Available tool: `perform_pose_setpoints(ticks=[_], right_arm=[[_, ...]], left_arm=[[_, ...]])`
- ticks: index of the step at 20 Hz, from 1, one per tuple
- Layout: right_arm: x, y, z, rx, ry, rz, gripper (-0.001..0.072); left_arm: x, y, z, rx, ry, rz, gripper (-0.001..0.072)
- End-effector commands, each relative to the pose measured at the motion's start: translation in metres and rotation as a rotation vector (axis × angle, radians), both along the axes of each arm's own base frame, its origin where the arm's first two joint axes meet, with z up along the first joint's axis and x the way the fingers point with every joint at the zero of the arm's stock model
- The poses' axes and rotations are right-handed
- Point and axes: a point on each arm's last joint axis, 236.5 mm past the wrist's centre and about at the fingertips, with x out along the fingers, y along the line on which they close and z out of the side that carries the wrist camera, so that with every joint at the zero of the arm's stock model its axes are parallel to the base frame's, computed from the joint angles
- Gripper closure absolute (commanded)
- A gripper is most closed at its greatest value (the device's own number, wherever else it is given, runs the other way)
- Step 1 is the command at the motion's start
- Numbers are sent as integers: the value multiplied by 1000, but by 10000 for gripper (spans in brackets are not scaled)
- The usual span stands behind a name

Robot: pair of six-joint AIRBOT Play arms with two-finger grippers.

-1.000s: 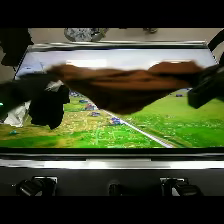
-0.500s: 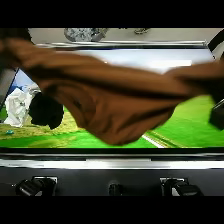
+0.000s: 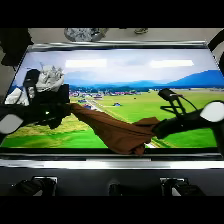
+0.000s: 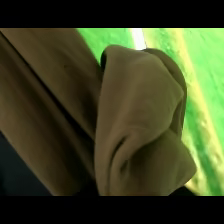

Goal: Fold the shirts.

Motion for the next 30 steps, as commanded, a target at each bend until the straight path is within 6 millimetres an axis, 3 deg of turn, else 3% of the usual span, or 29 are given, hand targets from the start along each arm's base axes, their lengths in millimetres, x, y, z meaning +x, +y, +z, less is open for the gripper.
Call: perform_pose_setpoints(ticks=[1, 2, 3, 4, 5, 6, 7, 9, 11, 13, 15, 17, 19, 23, 27, 28, 30], right_arm=[[76, 4, -53, 36, -77, -108, 667], [91, 6, -63, 54, -79, -140, 665], [101, 13, -75, 93, -54, -174, 616], [106, 21, -84, 137, -19, -195, 465], [107, 32, -89, 181, -7, -170, 305], [107, 36, -89, 191, -20, -110, 197], [103, 35, -82, 177, -31, -39, 111], [92, 6, -66, 101, 4, 37, 18], [74, -36, -54, 48, 83, 36, 20], [64, -61, -59, 66, 139, -65, 24], [37, -60, -78, 84, 225, -63, 24], [10, -35, -93, 164, 282, -37, 26], [-9, -14, -102, 208, 288, 6, 26], [-24, -6, -111, 213, 315, 29, 21], [-27, -3, -109, 228, 322, 43, 20], [-24, -4, -110, 224, 311, 36, 20], [-15, -6, -113, 211, 283, 2, 20]], left_arm=[[41, -6, -44, -43, 84, 35, 682], [53, -6, -55, -54, 113, 42, 681], [61, -7, -69, -60, 150, 53, 678], [65, -9, -84, -66, 190, 60, 563], [63, -13, -98, -79, 238, 62, 189], [57, -14, -107, -75, 285, 58, -13], [45, -10, -114, -42, 333, 27, -13], [15, 3, -121, 24, 434, -46, -13], [-18, 8, -130, 45, 513, -81, -13], [-54, -9, -148, -14, 583, -102, -13], [-91, -36, -172, -101, 662, -118, -13], [-112, -71, -188, -190, 675, -140, -13], [-122, -101, -193, -240, 641, -158, -13], [-125, -144, -196, -321, 608, -136, -2], [-123, -157, -214, -352, 635, -76, 80], [-120, -157, -218, -354, 637, -62, 163], [-115, -157, -222, -352, 621, -47, 217]])
